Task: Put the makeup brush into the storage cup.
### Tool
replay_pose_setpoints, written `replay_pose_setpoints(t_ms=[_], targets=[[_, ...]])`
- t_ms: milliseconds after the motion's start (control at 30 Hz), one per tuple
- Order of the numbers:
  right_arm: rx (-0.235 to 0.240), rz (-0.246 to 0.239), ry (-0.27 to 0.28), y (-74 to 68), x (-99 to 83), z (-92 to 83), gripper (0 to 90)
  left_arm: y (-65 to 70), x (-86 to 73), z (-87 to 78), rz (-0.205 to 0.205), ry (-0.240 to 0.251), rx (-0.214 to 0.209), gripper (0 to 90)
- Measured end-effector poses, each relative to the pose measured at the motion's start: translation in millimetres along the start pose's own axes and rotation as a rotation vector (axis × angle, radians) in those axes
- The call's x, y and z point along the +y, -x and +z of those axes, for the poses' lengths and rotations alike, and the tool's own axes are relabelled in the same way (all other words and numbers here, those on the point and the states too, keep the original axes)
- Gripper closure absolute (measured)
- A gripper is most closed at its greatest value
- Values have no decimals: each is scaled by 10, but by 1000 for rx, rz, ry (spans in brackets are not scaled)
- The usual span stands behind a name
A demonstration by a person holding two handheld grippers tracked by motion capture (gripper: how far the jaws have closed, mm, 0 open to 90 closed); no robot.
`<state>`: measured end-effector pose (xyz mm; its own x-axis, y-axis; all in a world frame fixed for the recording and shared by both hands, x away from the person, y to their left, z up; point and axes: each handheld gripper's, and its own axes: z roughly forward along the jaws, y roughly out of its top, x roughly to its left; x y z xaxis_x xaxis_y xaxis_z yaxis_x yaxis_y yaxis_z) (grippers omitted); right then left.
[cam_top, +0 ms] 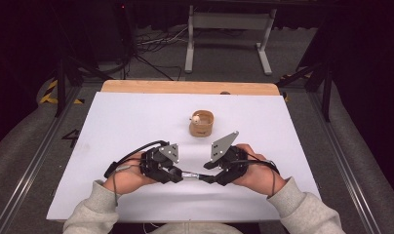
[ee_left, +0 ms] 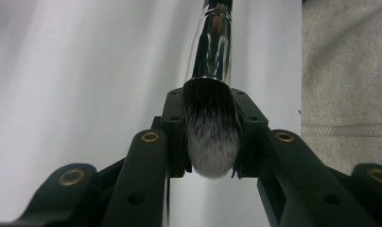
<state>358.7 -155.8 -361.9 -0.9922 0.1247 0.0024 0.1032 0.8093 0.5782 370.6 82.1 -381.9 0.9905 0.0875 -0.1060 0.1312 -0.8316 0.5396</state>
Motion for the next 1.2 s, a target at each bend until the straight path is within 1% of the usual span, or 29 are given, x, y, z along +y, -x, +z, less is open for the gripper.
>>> replay_pose_setpoints(t_ms=[167,200,233,267,333,467,667,700,767,833,967,1033,1067,1200], targets=[[8,-2,-38,1,72,28,526,3,0,5,-2,-4,1,720],[8,-1,-45,-1,82,32,525,4,-3,11,0,-11,-2,720],[8,-1,-45,-1,82,32,525,4,-3,11,0,-11,-2,720],[11,-4,-63,-1,115,55,525,4,-3,11,0,-11,-2,720],[12,-7,-71,0,126,65,520,1,-6,14,-1,-13,-3,720],[12,-13,-118,-1,168,114,521,3,-6,10,-4,-9,0,720],[21,-1,-143,-7,196,163,524,7,-3,7,-2,-9,3,720],[25,-6,-145,-3,200,175,526,8,-2,8,-1,-9,2,720],[30,8,-154,-7,206,197,533,5,0,10,2,-9,3,720],[36,6,-158,6,209,221,545,5,-1,11,3,-12,2,720],[44,19,-165,11,213,250,566,6,-5,13,-1,-14,3,720],[50,7,-172,17,218,269,577,4,-5,15,2,-17,2,720],[49,16,-180,7,221,274,585,5,-5,16,3,-18,3,720],[53,4,-191,17,233,296,614,14,0,22,4,-16,4,720]])
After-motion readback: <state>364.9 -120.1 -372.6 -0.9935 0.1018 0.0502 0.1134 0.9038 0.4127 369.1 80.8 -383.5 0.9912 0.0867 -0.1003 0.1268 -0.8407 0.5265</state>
